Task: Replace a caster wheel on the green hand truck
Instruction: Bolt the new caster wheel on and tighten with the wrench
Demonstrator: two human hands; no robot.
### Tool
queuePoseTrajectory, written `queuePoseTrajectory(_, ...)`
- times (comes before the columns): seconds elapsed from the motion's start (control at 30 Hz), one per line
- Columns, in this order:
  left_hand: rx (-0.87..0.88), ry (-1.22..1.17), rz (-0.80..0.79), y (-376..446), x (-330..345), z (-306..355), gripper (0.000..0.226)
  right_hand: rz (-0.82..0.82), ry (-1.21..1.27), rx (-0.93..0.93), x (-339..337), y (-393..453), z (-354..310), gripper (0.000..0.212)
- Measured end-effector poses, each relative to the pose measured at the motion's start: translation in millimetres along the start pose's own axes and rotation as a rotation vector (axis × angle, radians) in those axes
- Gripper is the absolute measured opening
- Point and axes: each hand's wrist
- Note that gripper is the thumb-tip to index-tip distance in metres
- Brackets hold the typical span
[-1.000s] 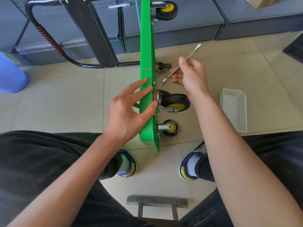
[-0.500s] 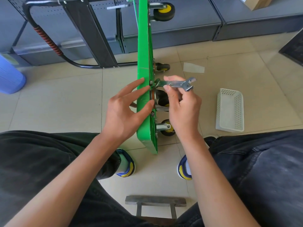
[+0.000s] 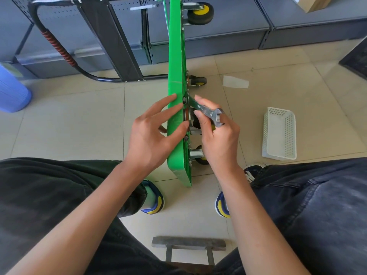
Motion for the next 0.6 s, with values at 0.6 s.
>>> queuePoseTrajectory(0.6,-0.009,0.024,-0.005,2.6,-0.8,2.0,0.041,-0.021,0.000,-0.137,2.0,-10.0,8.3,0.030)
Point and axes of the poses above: each hand's wrist, its own y-axis towards the middle knuckle, its own x-axis out of the palm, z = x × y, and after that the axes turned 12 degrees about z, right-handed
